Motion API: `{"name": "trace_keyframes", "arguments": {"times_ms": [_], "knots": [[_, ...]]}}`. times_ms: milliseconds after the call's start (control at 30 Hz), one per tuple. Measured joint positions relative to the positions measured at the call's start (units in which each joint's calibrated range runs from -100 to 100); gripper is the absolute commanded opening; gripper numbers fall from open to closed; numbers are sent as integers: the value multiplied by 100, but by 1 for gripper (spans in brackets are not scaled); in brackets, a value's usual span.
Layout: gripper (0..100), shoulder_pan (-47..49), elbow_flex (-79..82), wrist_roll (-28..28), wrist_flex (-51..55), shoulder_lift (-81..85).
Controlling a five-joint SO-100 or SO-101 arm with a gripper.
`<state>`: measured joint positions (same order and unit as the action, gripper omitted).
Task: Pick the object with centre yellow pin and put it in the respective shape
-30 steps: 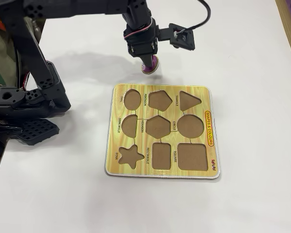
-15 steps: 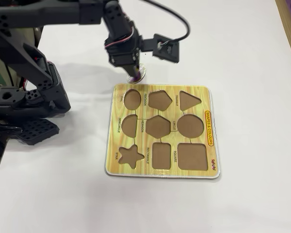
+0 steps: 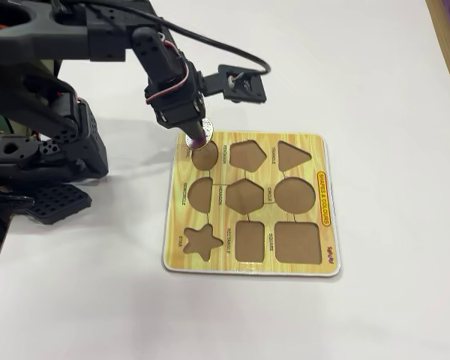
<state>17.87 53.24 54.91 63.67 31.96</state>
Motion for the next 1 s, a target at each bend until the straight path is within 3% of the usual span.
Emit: {"name": "trace_keyframes", "arguments": {"times_ms": [167,367,767,1000], "knots": [[5,-412,0,-702,0,9],[5,-458,18,-1113,0,-137],[5,-458,18,-1113,0,-404],[5,-449,27,-790,-9,-799]]}}
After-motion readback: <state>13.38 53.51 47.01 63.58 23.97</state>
